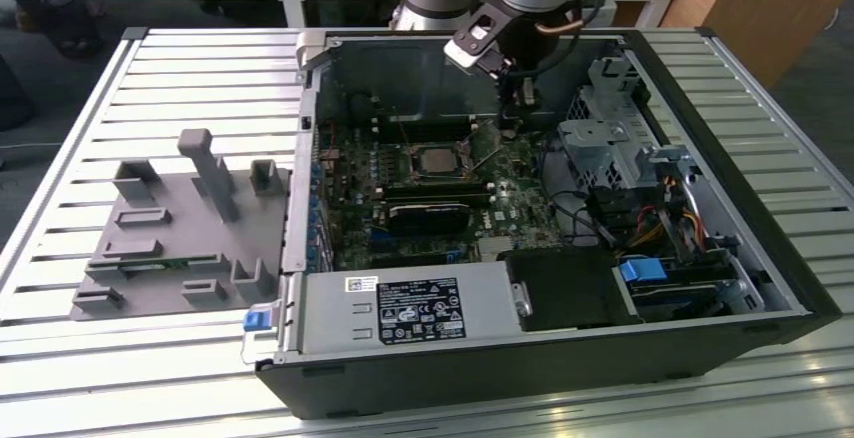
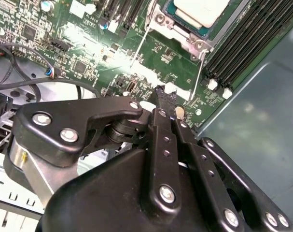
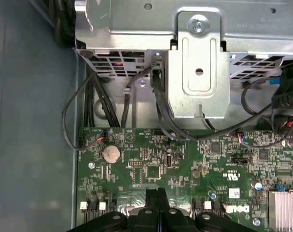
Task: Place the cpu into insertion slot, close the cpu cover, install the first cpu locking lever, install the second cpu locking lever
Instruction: 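Close the cpu cover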
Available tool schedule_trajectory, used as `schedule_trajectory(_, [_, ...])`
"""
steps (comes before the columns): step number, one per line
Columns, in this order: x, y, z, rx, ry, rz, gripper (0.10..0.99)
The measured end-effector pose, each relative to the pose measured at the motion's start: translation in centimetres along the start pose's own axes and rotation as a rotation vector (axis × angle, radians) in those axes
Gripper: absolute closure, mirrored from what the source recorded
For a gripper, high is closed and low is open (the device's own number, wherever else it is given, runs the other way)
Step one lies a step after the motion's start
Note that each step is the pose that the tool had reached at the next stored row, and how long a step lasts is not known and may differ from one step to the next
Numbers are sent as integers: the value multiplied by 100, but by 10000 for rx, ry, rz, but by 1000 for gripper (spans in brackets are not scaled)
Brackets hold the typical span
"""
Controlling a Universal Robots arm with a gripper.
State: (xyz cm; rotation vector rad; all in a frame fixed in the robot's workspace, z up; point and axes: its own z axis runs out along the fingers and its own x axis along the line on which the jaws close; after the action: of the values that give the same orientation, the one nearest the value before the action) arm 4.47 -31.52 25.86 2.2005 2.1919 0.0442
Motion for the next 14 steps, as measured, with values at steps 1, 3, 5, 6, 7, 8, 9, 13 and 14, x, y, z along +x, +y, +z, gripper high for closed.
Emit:
schedule_trajectory(1, [2, 14, 3, 9, -1, -1, 980])
schedule_trajectory(3, [7, 31, 9, 19, -1, -1, 980])
schedule_trajectory(5, [13, 44, 16, 29, 0, -1, 980])
schedule_trajectory(6, [16, 49, 21, 33, 1, 0, 980])
schedule_trajectory(7, [19, 55, 25, 41, 0, -1, 980])
schedule_trajectory(8, [22, 63, 29, 48, 0, 0, 980])
schedule_trajectory(9, [24, 70, 35, 57, 2, 0, 980])
schedule_trajectory(13, [34, 96, 62, 102, 1, -1, 980])
schedule_trajectory(14, [36, 98, 71, 113, 1, -1, 980])
